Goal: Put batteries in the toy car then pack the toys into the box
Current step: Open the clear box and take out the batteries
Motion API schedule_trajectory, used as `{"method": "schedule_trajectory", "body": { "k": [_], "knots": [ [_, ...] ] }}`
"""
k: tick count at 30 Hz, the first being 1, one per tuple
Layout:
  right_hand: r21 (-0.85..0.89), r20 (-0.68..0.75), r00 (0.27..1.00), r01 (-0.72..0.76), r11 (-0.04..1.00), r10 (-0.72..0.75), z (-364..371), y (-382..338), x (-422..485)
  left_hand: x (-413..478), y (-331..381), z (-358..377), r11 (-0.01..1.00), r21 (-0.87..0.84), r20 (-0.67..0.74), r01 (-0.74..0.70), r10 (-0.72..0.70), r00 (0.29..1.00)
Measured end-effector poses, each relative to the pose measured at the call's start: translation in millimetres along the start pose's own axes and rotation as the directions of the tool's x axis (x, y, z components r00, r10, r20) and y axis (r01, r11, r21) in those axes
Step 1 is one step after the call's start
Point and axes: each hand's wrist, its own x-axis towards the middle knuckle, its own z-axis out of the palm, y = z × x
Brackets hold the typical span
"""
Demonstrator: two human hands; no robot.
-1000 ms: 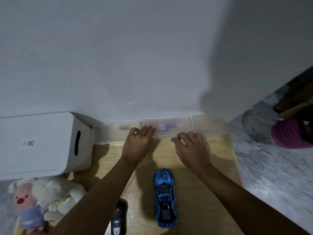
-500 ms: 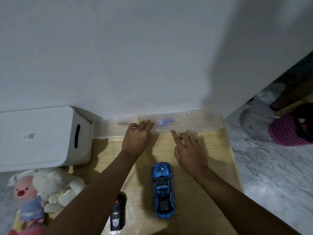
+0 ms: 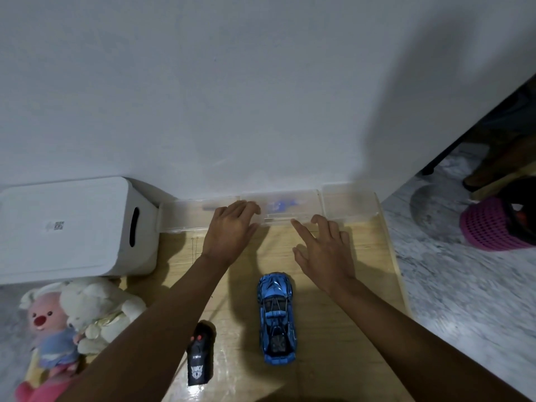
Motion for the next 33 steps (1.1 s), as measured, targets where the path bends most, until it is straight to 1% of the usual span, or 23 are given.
{"method": "schedule_trajectory", "body": {
  "k": [3,6,8,11,17,21,24,28,33],
  "knots": [
    [0.003,0.025,0.999,-0.020,1.000,0.020,0,1,-1,-1,-2,2,0.999,0.012,-0.085,-0.039,0.040,0.996],
    [0.000,0.053,0.998,-0.020,1.000,0.020,-1,1,0,1,0,2,0.999,0.040,-0.198,-0.009,0.016,0.980],
    [0.010,0.075,0.997,-0.013,1.000,0.012,-2,1,0,1,0,2,0.998,0.068,-0.225,0.005,0.010,0.974],
    [0.043,0.105,0.994,-0.017,0.999,0.012,-2,0,1,-8,0,6,0.994,0.098,-0.166,0.038,-0.021,0.986],
    [0.056,0.108,0.994,-0.013,0.998,0.007,-6,2,2,-16,2,14,0.965,0.150,-0.098,0.214,-0.201,0.975],
    [0.084,0.114,0.994,-0.010,0.996,0.000,-9,2,6,-12,3,16,0.955,0.164,-0.057,0.247,-0.241,0.969],
    [0.087,0.087,0.996,-0.002,0.996,-0.006,-10,3,9,-8,5,14,0.951,0.126,-0.046,0.282,-0.279,0.959],
    [0.063,0.041,0.999,0.021,0.998,-0.023,-8,7,14,-3,5,14,0.945,0.117,0.012,0.306,-0.310,0.951],
    [0.106,-0.103,0.992,0.083,0.991,-0.072,-7,7,33,-3,3,13,0.952,0.089,0.059,0.292,-0.298,0.953]
  ]
}}
